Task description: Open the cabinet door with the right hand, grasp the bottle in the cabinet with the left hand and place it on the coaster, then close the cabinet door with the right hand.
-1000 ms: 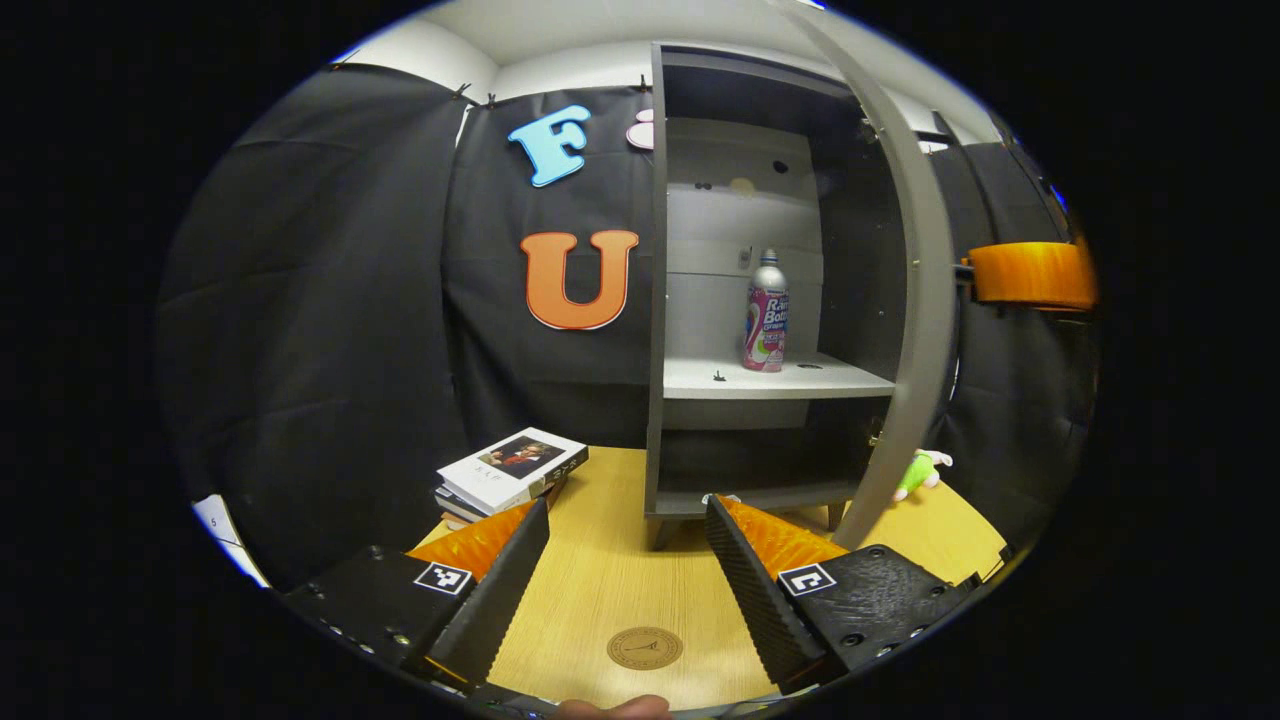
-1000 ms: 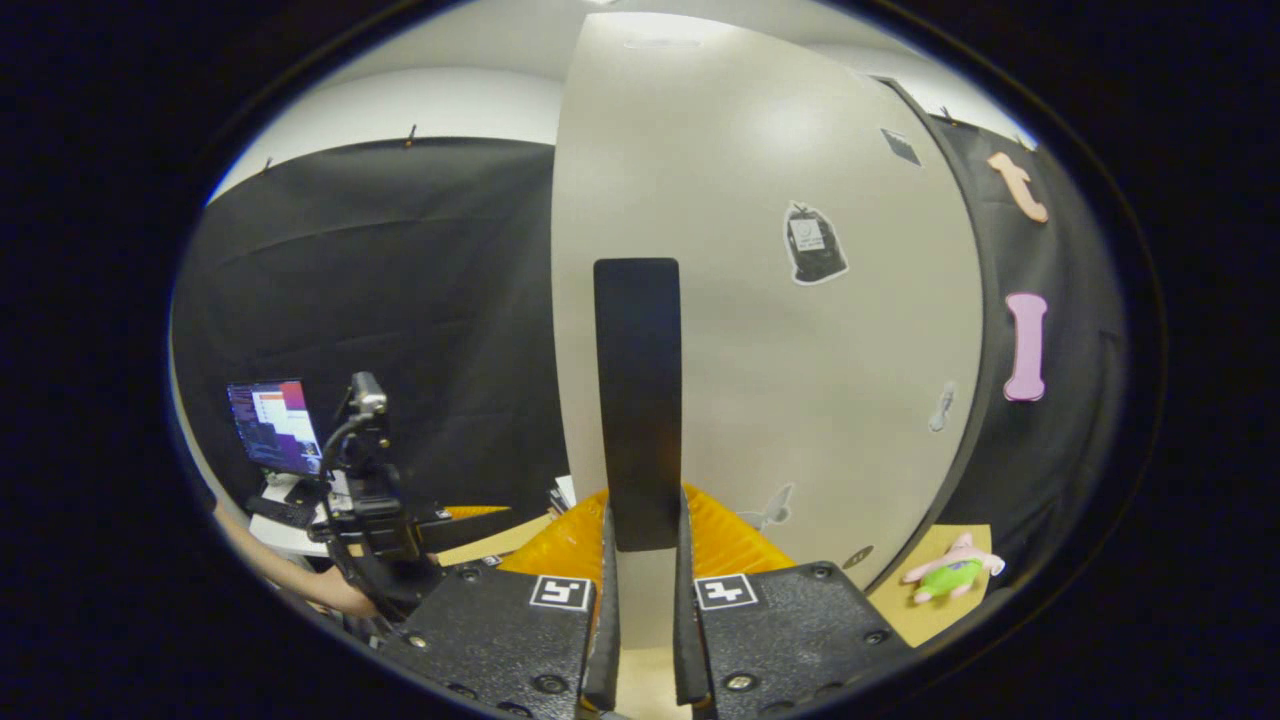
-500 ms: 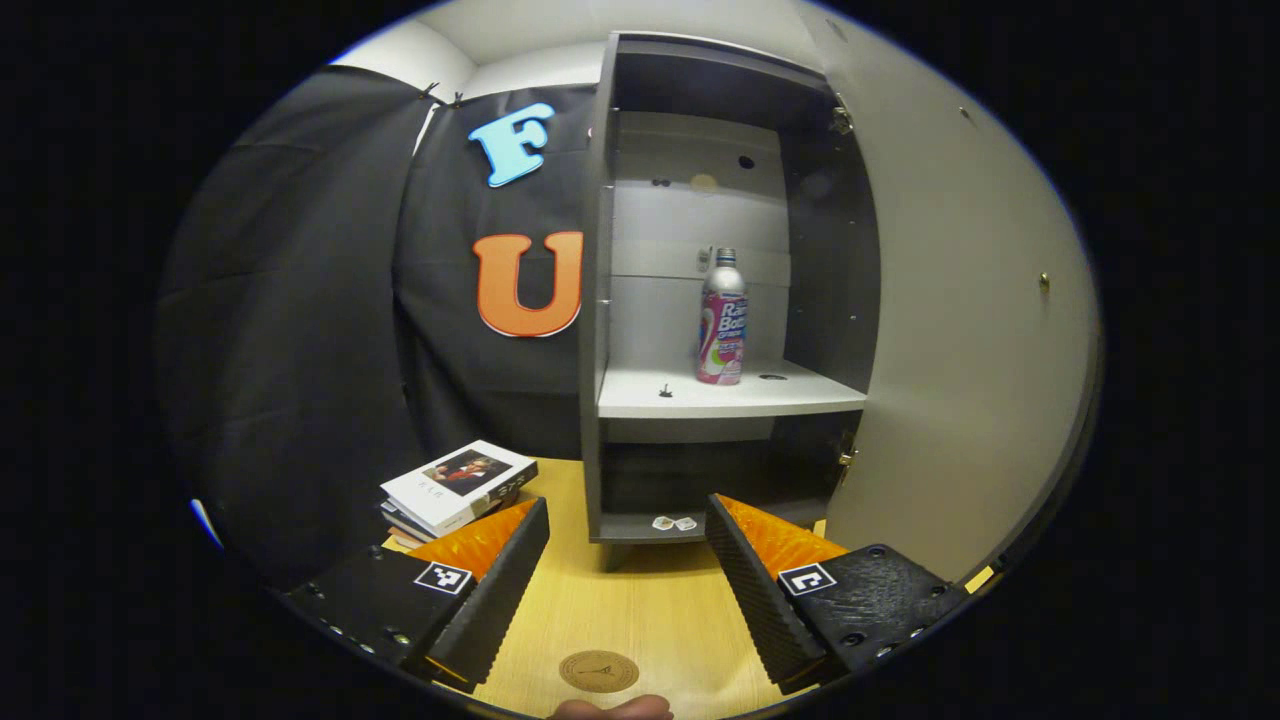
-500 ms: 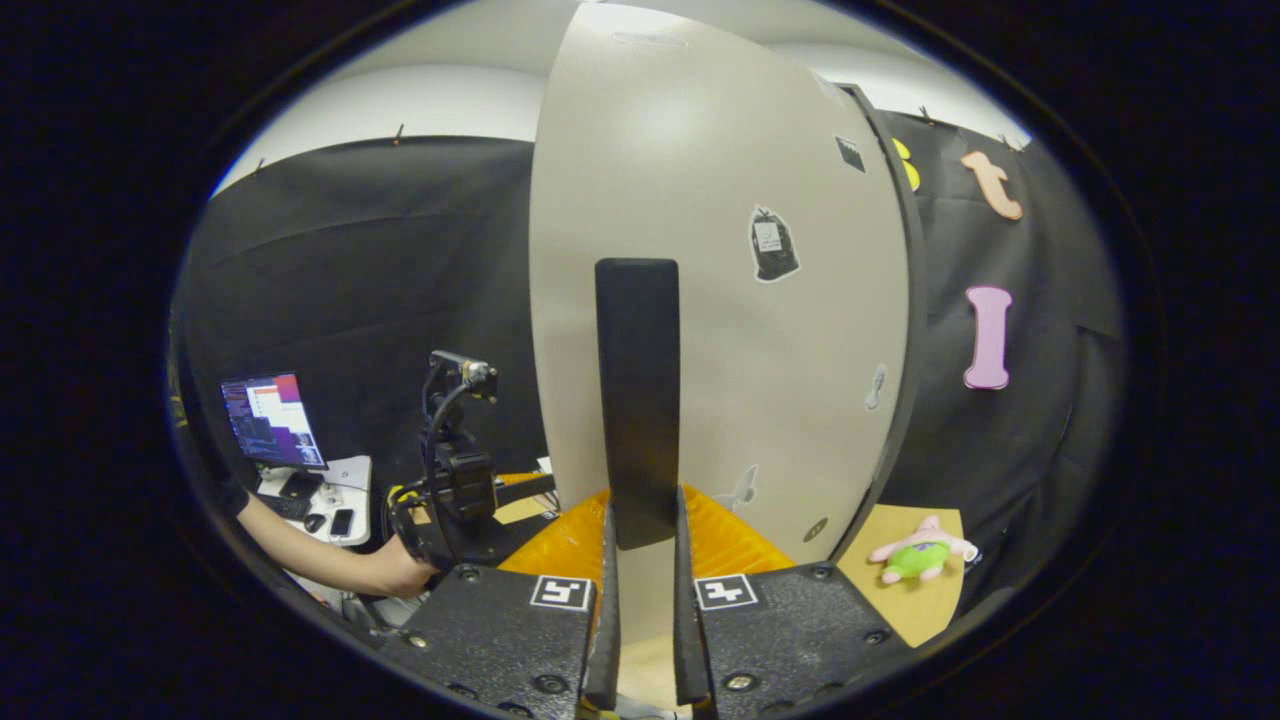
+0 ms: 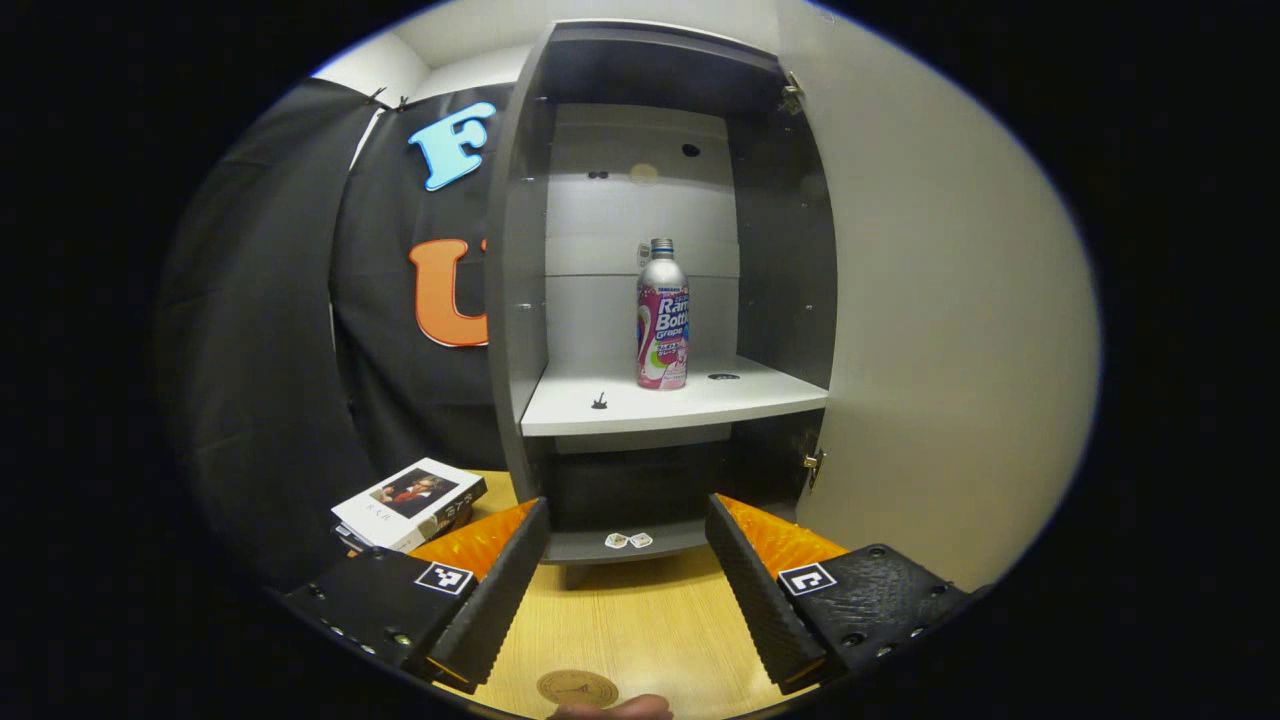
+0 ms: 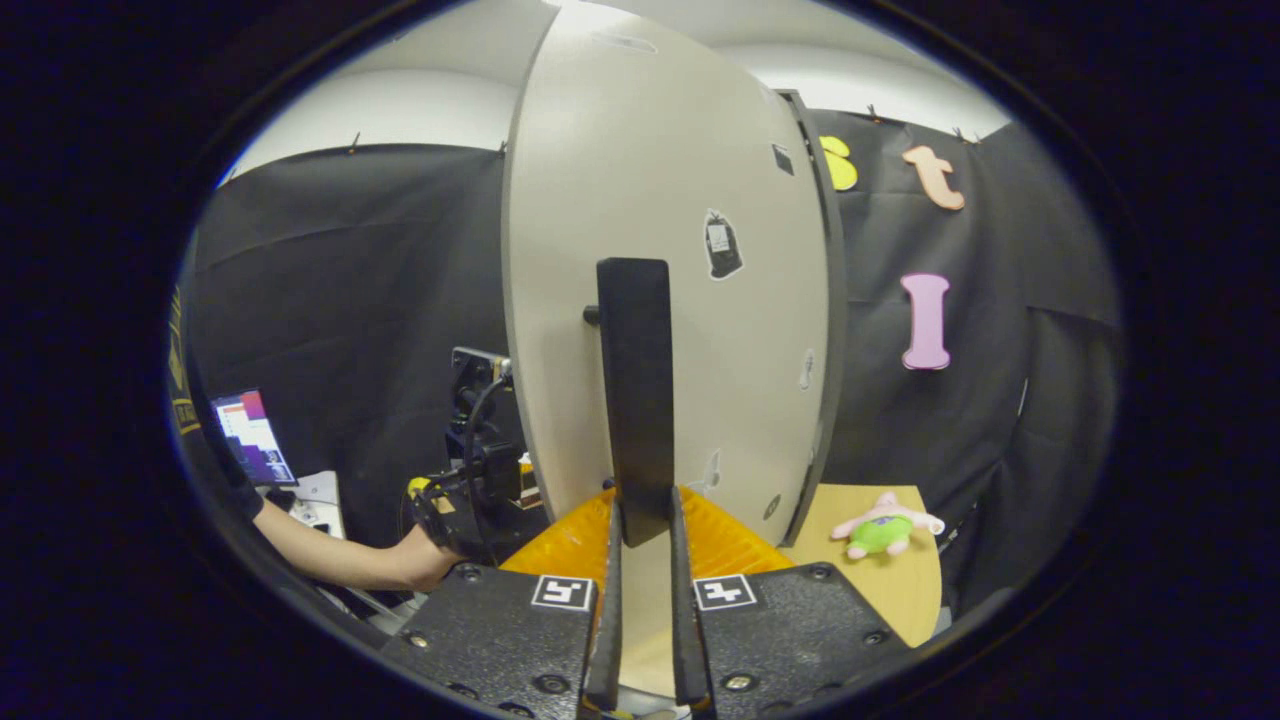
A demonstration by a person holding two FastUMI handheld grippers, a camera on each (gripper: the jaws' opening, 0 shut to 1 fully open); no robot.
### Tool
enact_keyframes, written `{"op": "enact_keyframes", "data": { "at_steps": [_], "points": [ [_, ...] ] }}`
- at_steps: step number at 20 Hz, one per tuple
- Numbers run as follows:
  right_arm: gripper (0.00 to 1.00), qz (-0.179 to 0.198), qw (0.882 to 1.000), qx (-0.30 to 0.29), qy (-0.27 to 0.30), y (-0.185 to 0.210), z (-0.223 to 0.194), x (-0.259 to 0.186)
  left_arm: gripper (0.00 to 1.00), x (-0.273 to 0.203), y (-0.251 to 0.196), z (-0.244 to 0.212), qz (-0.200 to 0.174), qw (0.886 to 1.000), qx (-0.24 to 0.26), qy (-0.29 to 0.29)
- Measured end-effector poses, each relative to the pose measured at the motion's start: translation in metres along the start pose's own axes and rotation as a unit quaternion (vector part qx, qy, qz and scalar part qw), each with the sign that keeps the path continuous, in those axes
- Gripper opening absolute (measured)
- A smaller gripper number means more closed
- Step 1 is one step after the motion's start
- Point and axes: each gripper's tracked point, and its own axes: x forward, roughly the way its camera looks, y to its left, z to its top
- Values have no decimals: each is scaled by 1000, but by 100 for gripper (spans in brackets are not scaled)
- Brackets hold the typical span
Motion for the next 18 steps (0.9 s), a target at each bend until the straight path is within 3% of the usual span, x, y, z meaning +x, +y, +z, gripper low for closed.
{"op": "enact_keyframes", "data": {
  "at_steps": [5, 6, 7, 10, 15, 18],
  "points": [
    [26, -29, 999, 13, -11, 2, -2, -8, 95, 30, -15, 23, -29, 999, 9, -19],
    [38, -43, 999, 7, -11, 1, -3, -9, 95, 35, -20, 27, -36, 999, 10, -23],
    [42, -54, 998, 4, -10, 0, -4, -10, 95, 40, -23, 31, -43, 999, 11, -26],
    [68, -80, 997, 19, -10, -3, -9, -12, 95, 52, -32, 39, -60, 998, 12, -32],
    [75, -139, 989, 24, -52, -17, 5, -21, 95, 74, -39, 61, -78, 995, 18, -58],
    [77, -173, 983, 19, -62, -23, 4, -34, 95, 95, -36, 79, -62, 995, 36, -75]
  ]
}}
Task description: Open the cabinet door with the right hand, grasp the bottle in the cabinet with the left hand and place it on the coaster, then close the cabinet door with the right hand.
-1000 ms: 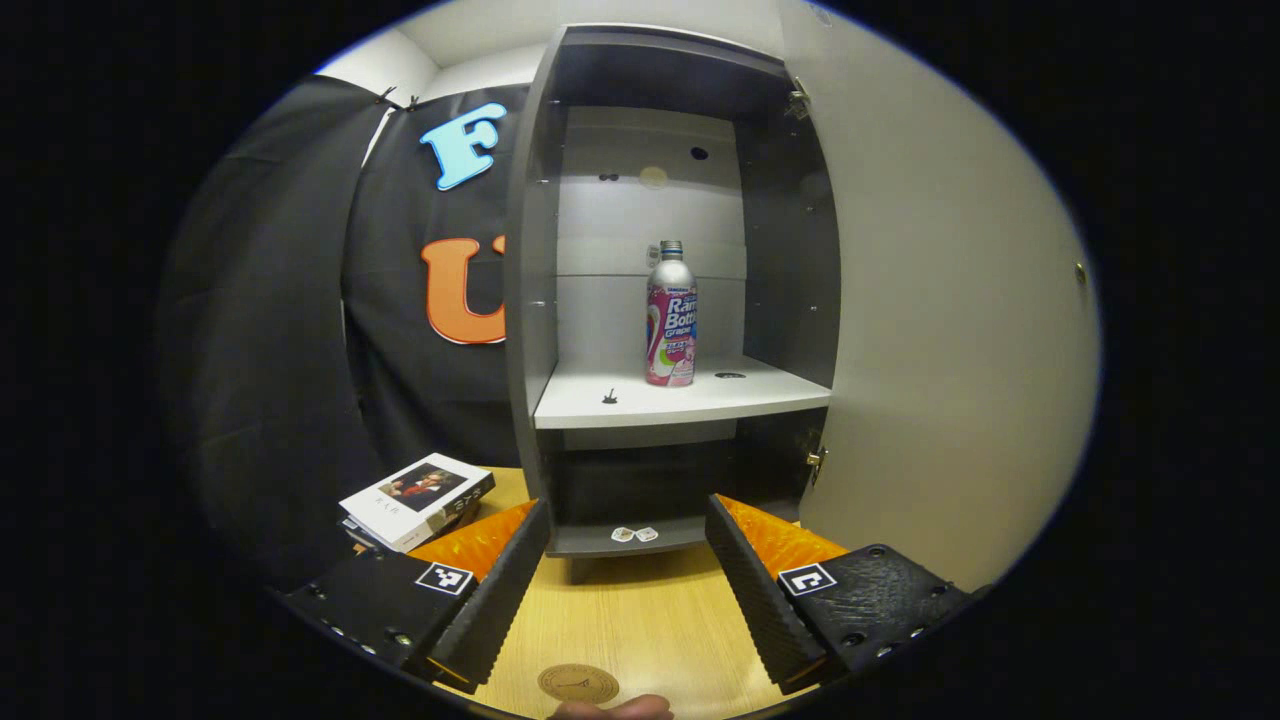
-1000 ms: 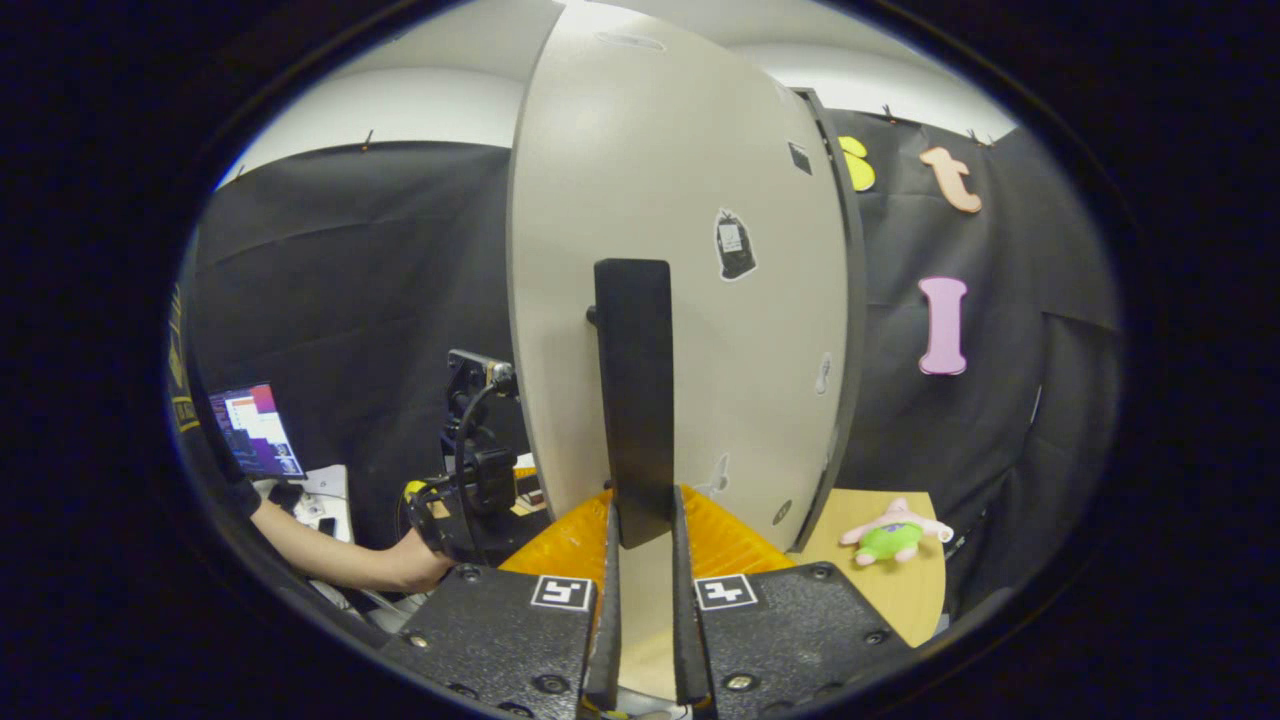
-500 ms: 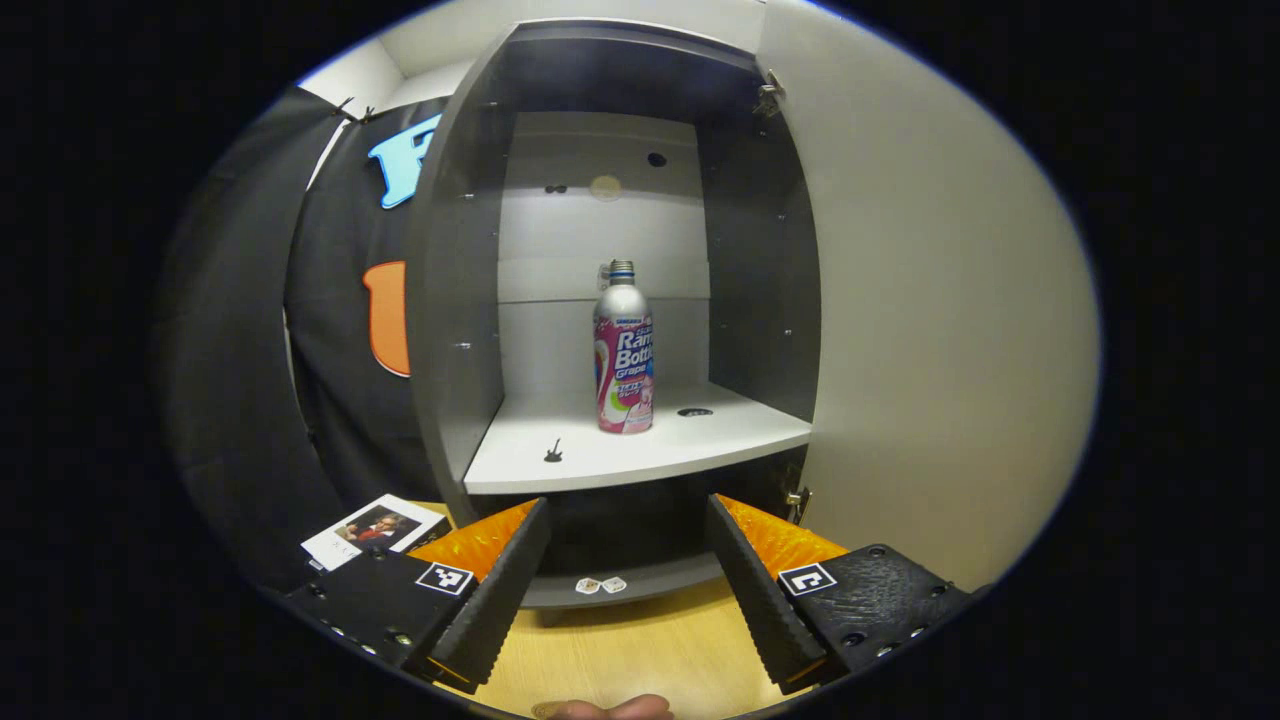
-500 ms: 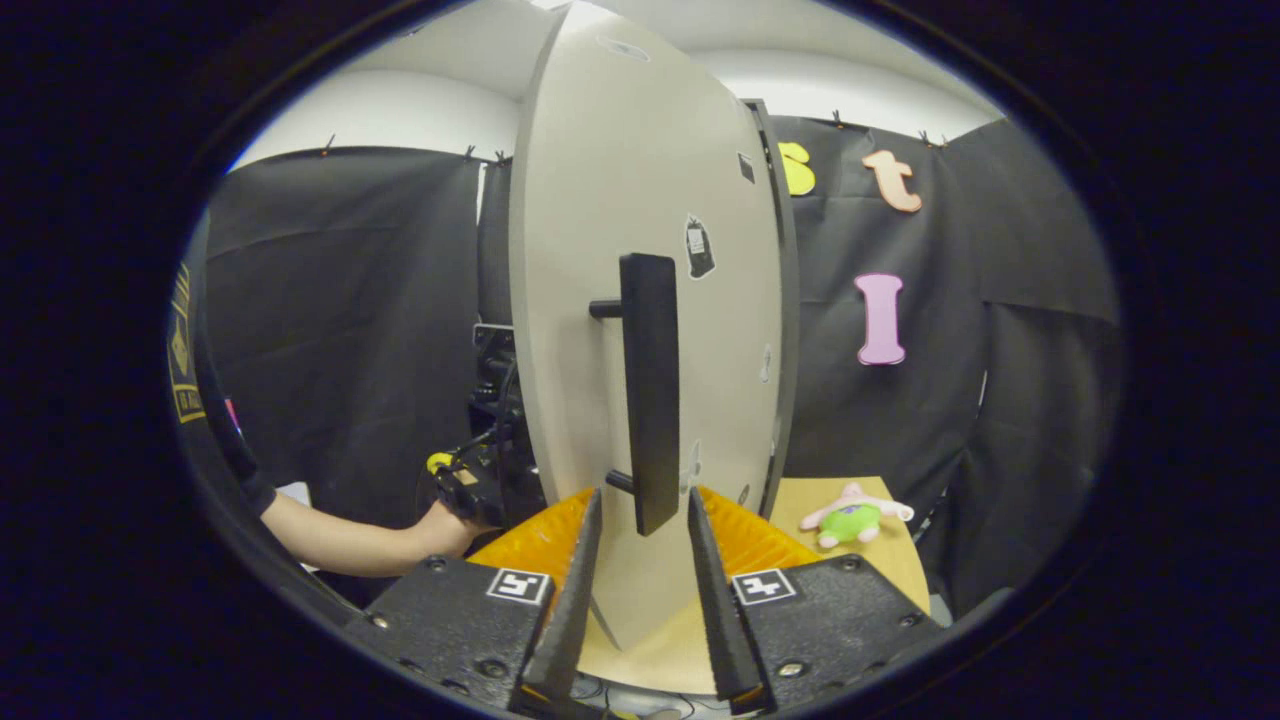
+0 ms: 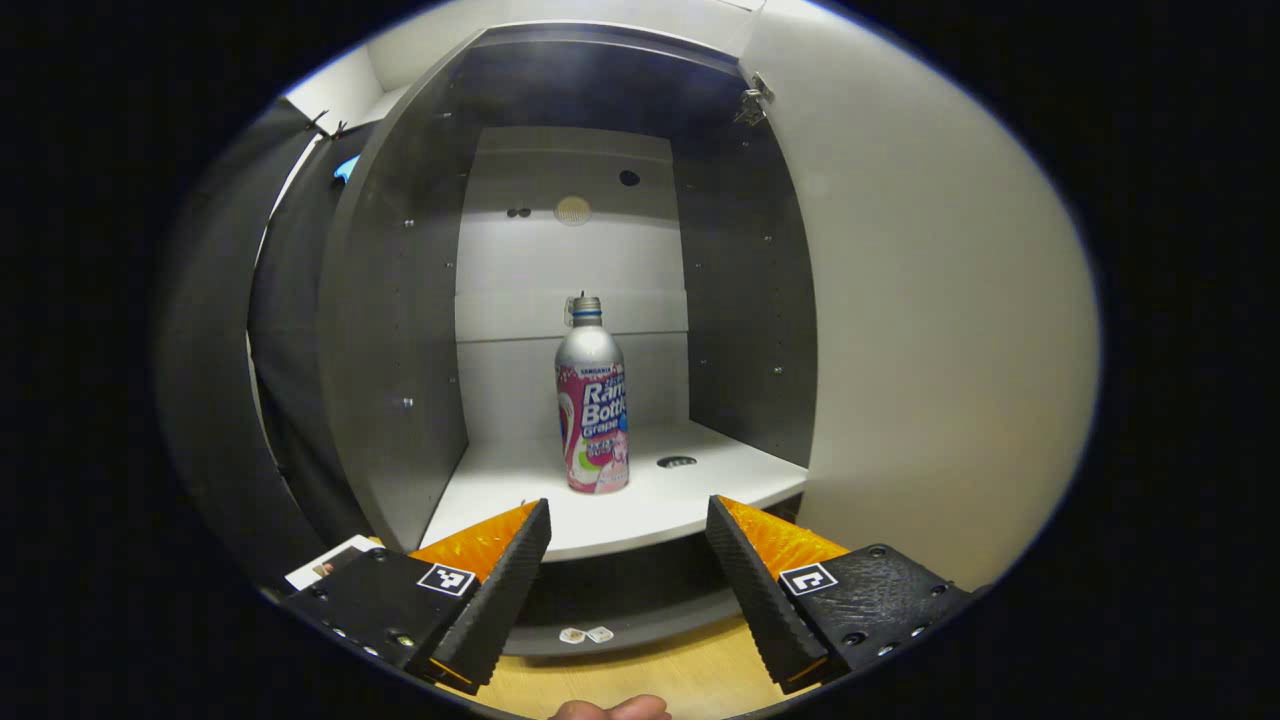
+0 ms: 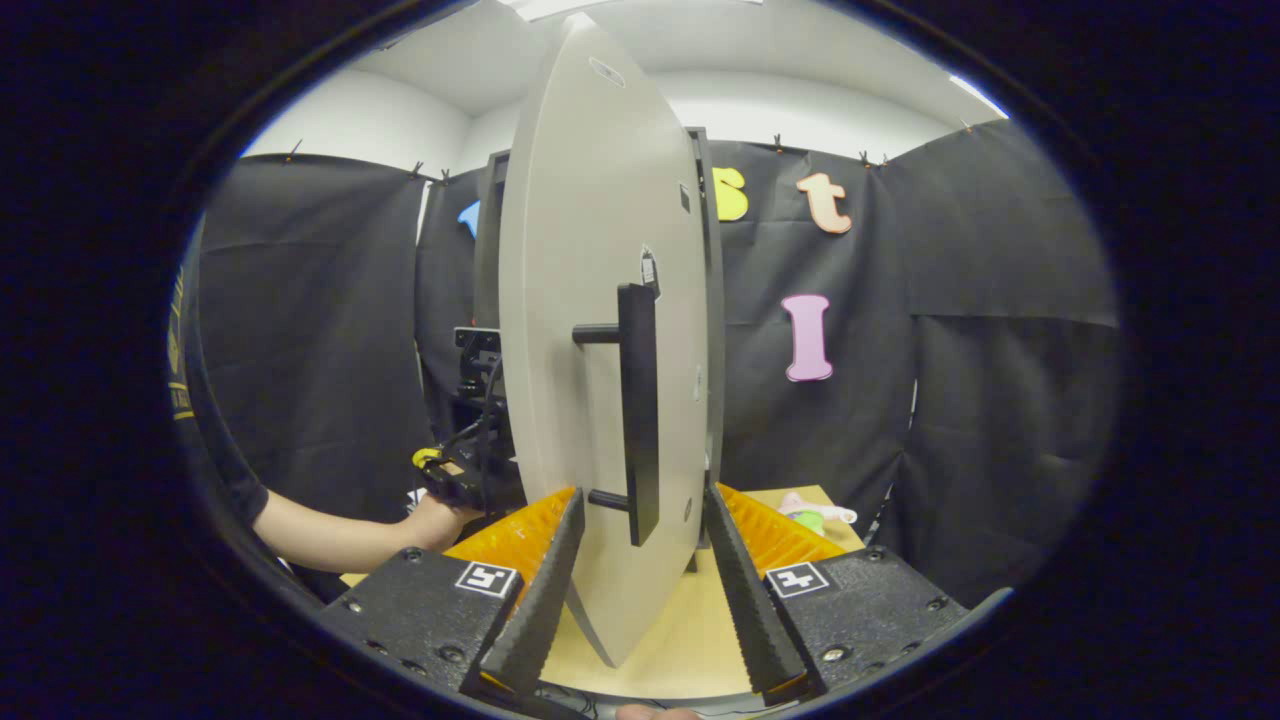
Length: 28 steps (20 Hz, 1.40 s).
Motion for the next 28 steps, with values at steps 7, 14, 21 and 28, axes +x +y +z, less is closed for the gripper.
{"op": "enact_keyframes", "data": {
  "at_steps": [7, 14, 21, 28],
  "points": [
    [77, -81, 997, 8, -14, -33, 2, -12, 96, 64, 2, 8, 13, 999, 32, -1],
    [78, -153, 988, 23, -24, -81, 3, -22, 96, 110, 18, 29, 50, 998, 32, -19],
    [73, -186, 981, 46, -35, -108, 4, -27, 96, 150, 33, 48, 76, 997, 7, -24],
    [74, -180, 983, 39, -20, -107, -2, -26, 81, 173, 40, 45, 91, 996, 9, -16]
  ]
}}
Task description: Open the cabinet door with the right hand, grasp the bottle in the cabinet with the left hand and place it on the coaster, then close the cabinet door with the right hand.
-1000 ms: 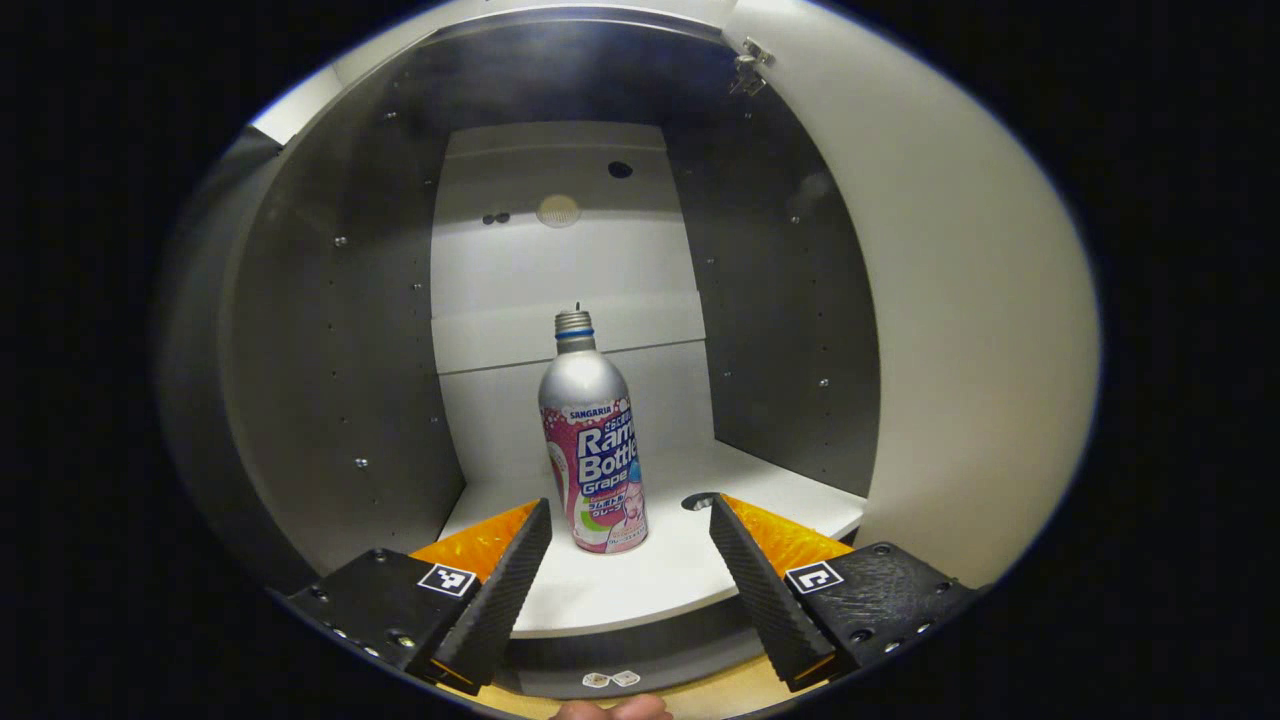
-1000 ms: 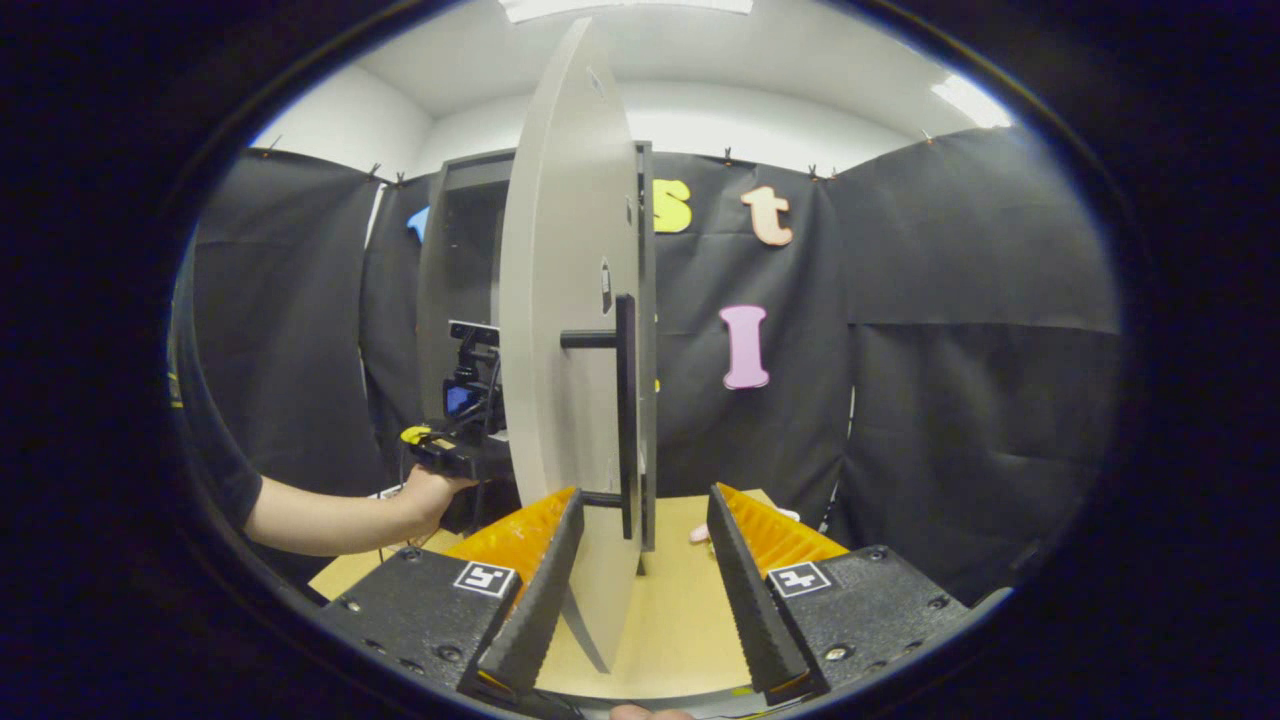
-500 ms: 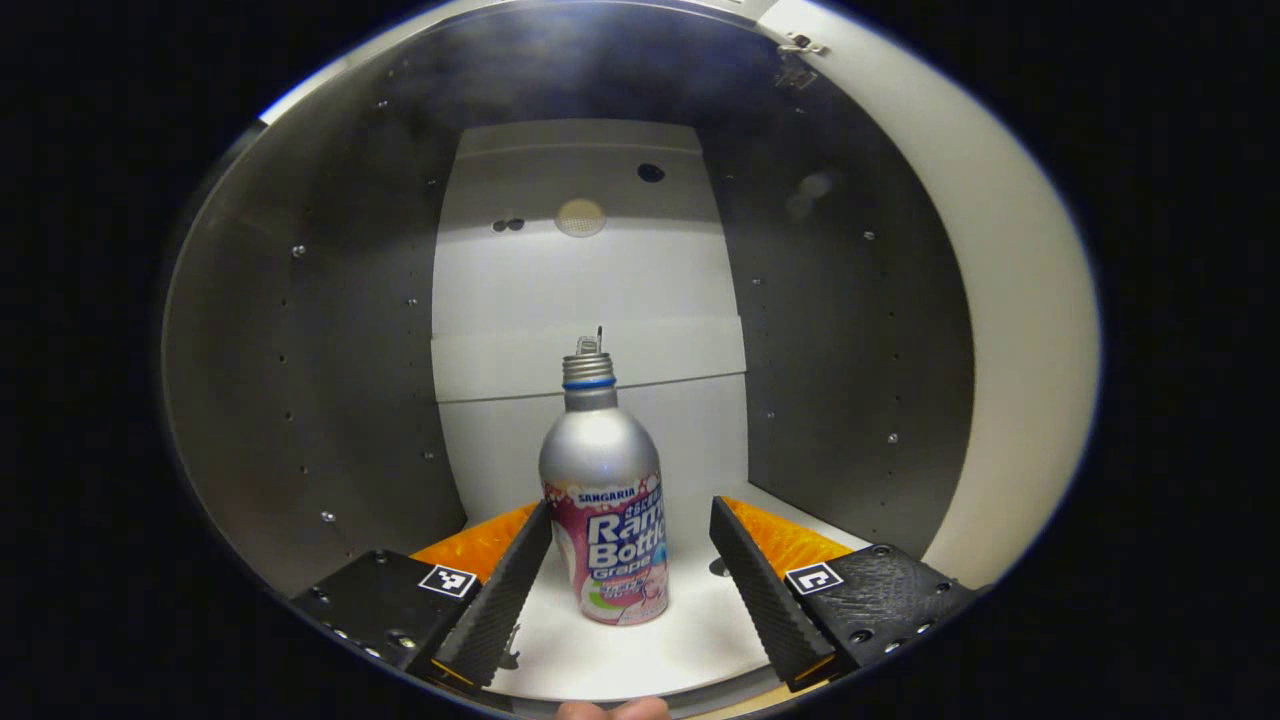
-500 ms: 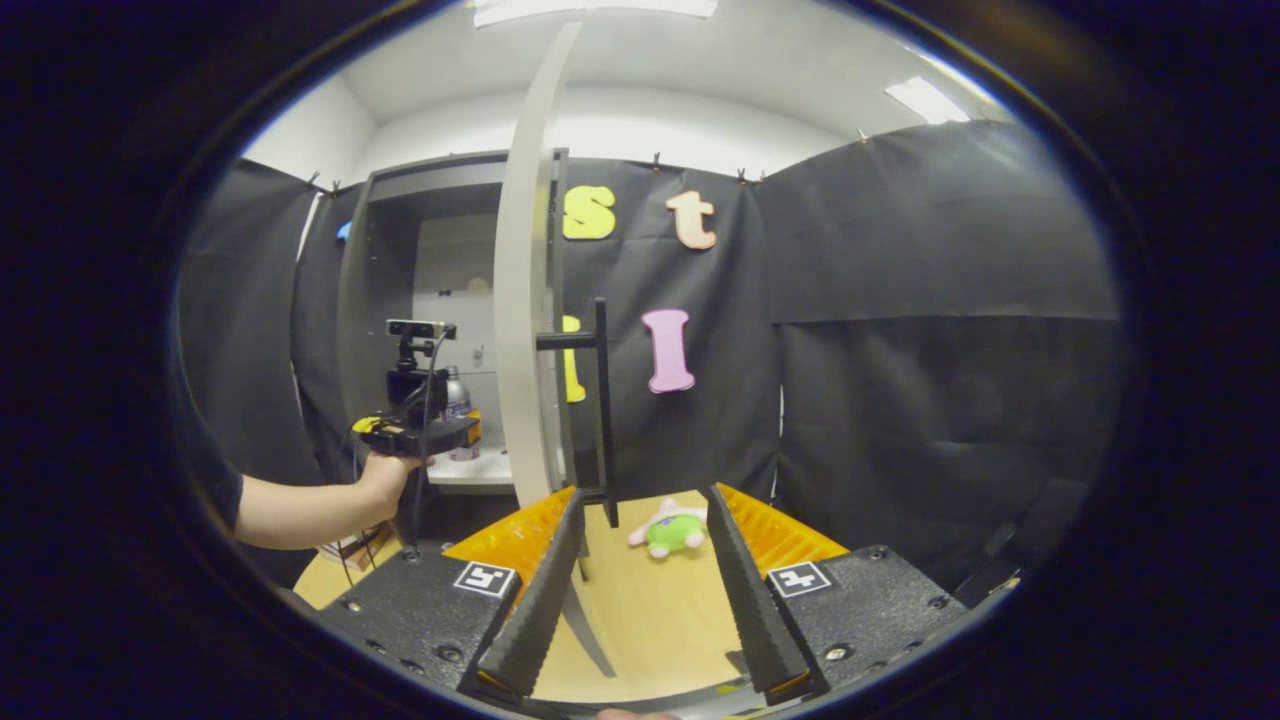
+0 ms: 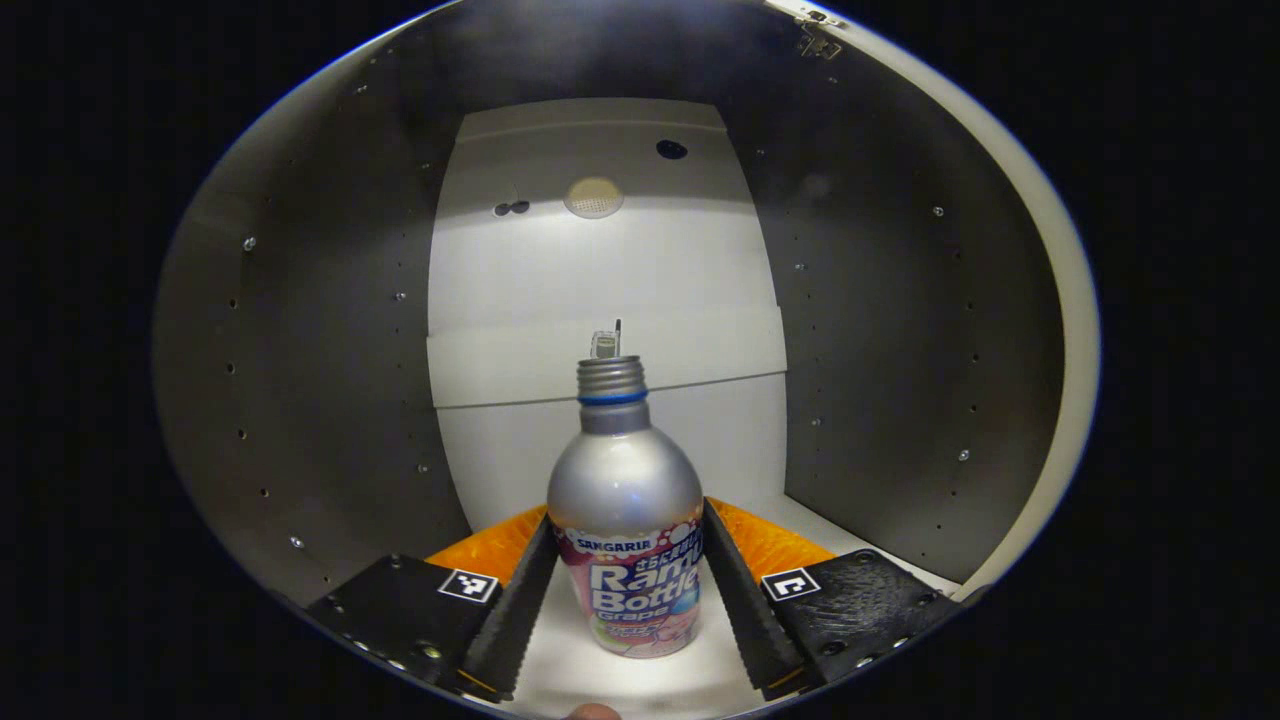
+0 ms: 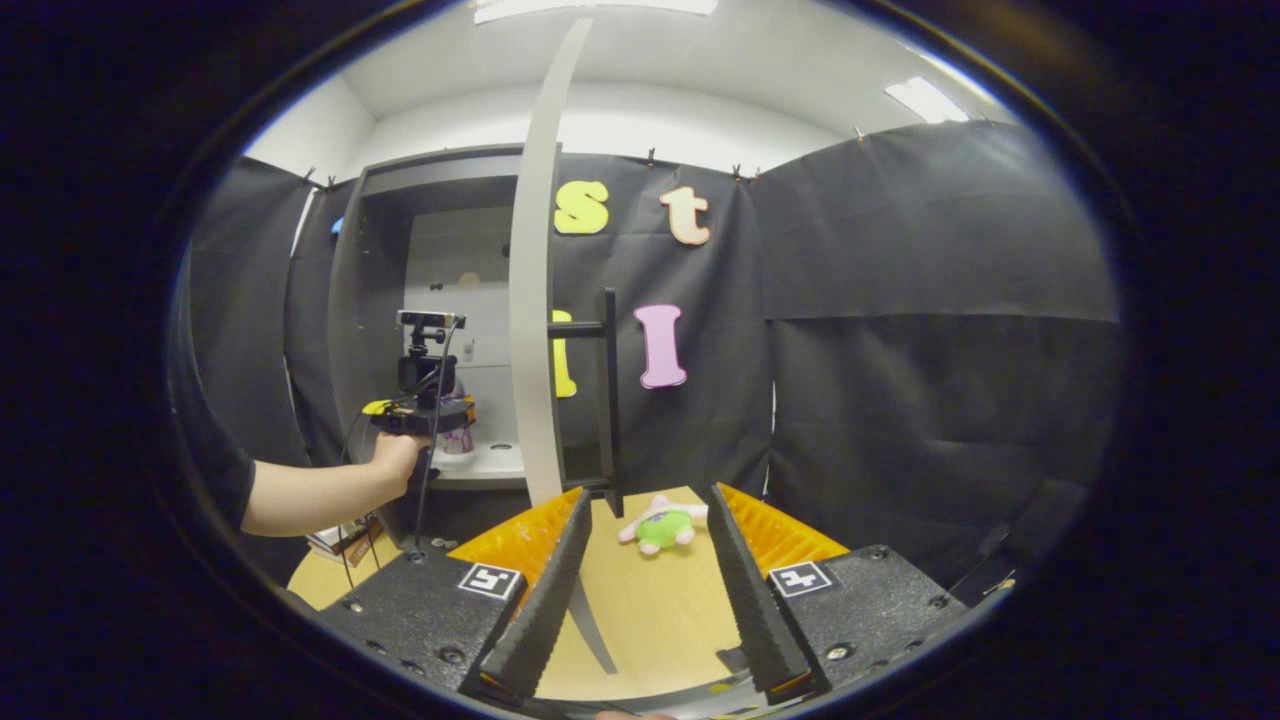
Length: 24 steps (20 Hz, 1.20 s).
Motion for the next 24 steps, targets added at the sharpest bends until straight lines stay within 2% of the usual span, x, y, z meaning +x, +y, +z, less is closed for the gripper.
{"op": "enact_keyframes", "data": {
  "at_steps": [4, 6, 10, 17, 24],
  "points": [
    [76, 11, 1000, -5, 6, -3, 0, 5, 76, -10, 0, 8, -4, 1000, -19, 0],
    [74, 22, 1000, 0, 10, -5, -2, 6, 76, -20, 0, 12, -7, 1000, -25, 0],
    [76, 39, 999, -6, 18, -7, -3, 16, 76, -49, 3, 9, -10, 999, -31, 21],
    [74, 99, 995, -19, 14, -7, 6, 23, 75, -118, 24, 13, 10, 999, -25, 27],
    [77, 132, 991, -38, 0, -7, 5, 34, 75, -184, 57, 12, 51, 997, -42, 27]
  ]
}}
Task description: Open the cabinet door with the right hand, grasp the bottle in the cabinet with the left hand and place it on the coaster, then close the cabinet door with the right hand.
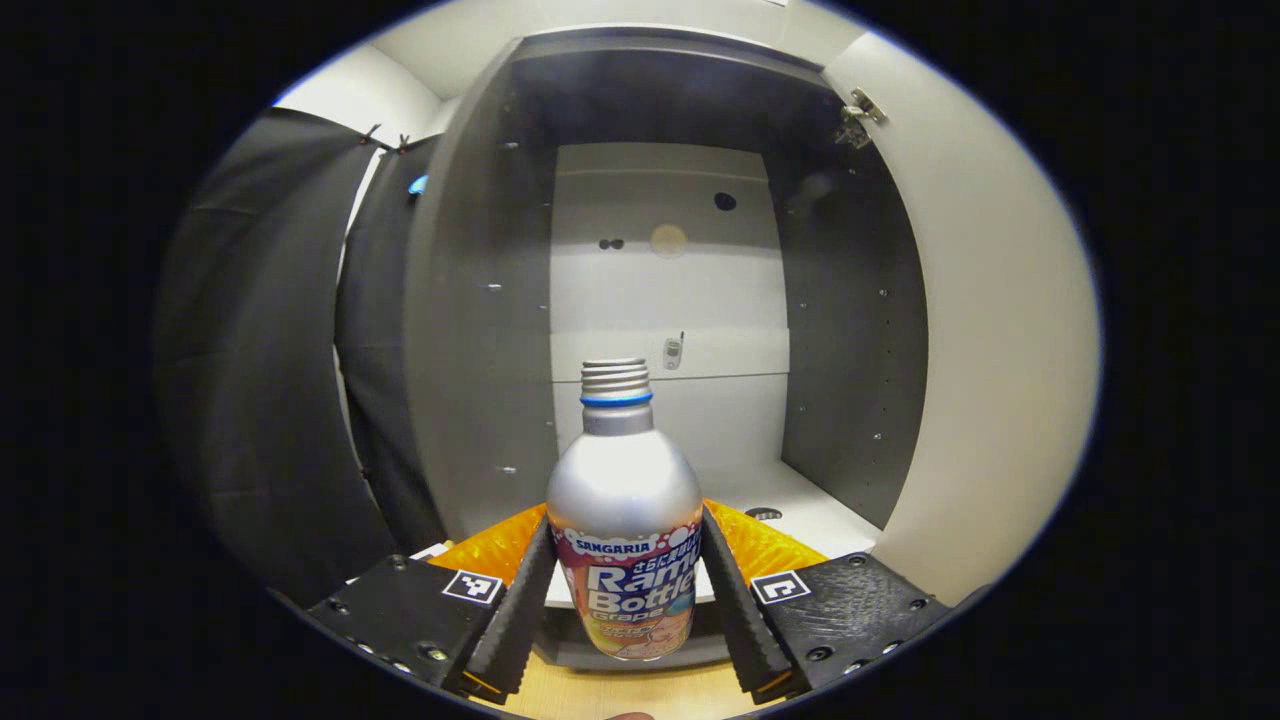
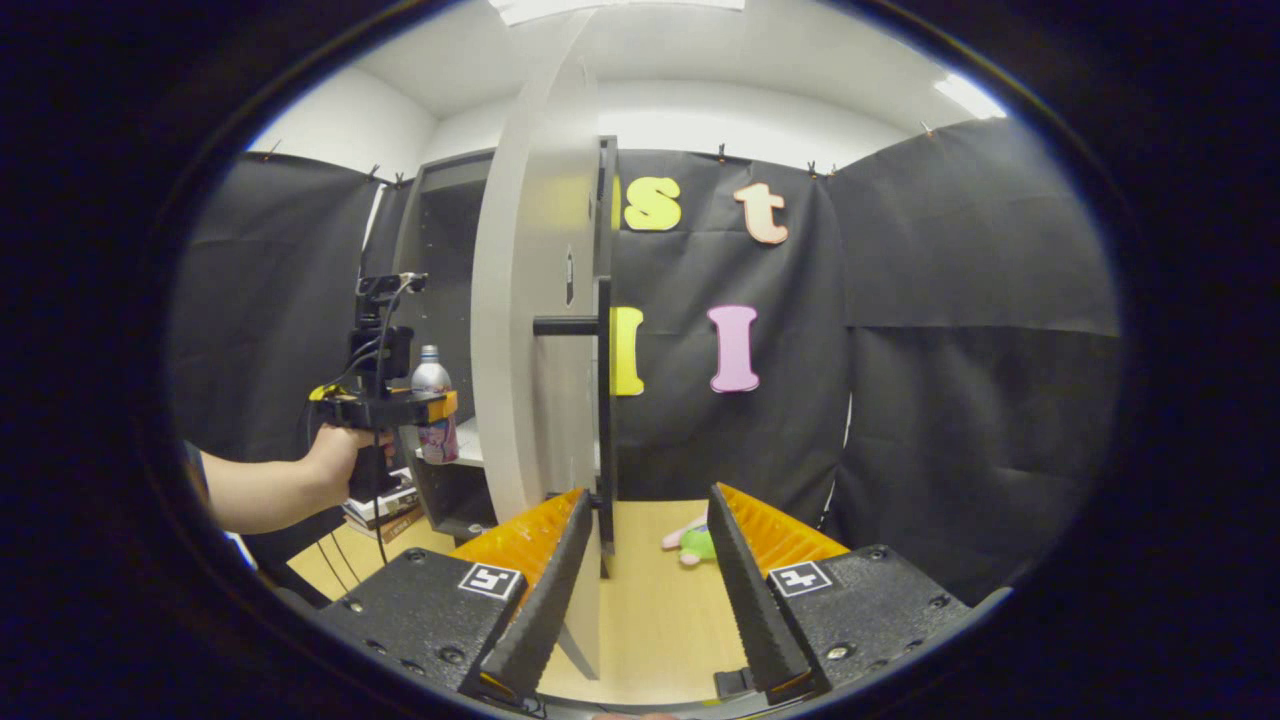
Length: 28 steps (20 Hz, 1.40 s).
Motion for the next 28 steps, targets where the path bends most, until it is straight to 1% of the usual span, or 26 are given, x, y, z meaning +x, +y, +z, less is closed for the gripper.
{"op": "enact_keyframes", "data": {
  "at_steps": [1, 2, 3, 4, 6, 8, 9, 10, 11, 12, 14, 17, 19, 20, 21, 22, 25, 26, 28],
  "points": [
    [76, 6, 1000, 2, 1, 1, 0, 2, 75, -9, 8, -1, 6, 1000, -2, -3],
    [74, 7, 1000, 1, 5, 0, -5, 4, 75, -17, 18, -4, 13, 1000, -1, -3],
    [73, 13, 1000, -4, 9, 0, -10, 4, 75, -26, 25, -9, 19, 1000, 8, -1],
    [75, 14, 1000, -2, -2, 2, -5, 3, 76, -35, 31, -11, 24, 1000, 17, -5],
    [80, 12, 1000, -7, -6, 1, -5, 4, 76, -50, 34, -15, 21, 999, 35, -17],
    [73, 7, 1000, -9, -4, 0, -9, 6, 75, -67, 39, -25, 22, 998, 45, -26],
    [76, 6, 1000, -9, 4, 0, -13, 5, 76, -74, 41, -32, 23, 998, 41, -29],
    [77, 2, 1000, -7, 9, -1, -14, 4, 81, -79, 42, -42, 22, 999, 34, -26],
    [74, -6, 1000, -10, 25, -2, -20, 5, 76, -83, 44, -54, 21, 999, 25, -18],
    [76, -11, 999, -13, 41, -3, -27, 3, 75, -89, 48, -65, 22, 1000, 17, -11],
    [77, -18, 998, -5, 58, -4, -35, 6, 76, -98, 54, -80, 23, 1000, 9, -12],
    [76, -35, 997, 14, 73, -4, -43, 7, 76, -112, 64, -103, 25, 999, 12, -30],
    [76, -58, 994, 8, 90, -8, -53, 7, 75, -123, 60, -128, 9, 999, 21, -26],
    [76, -68, 993, 2, 93, -7, -54, 8, 76, -129, 62, -138, 7, 999, 30, -25],
    [73, -75, 993, -6, 94, -7, -55, 8, 75, -134, 62, -150, 1, 999, 36, -23],
    [73, -83, 992, -15, 97, -9, -58, 8, 76, -137, 58, -161, -6, 999, 38, -22],
    [74, -107, 987, -33, 115, -12, -67, 5, 76, -145, 54, -195, -19, 999, 31, -14],
    [77, -112, 985, -31, 126, -11, -72, 5, 75, -148, 54, -206, -23, 999, 23, -7],
    [77, -116, 982, -32, 143, -11, -76, 5, 75, -151, 55, -223, -28, 1000, 5, -2]
  ]
}}
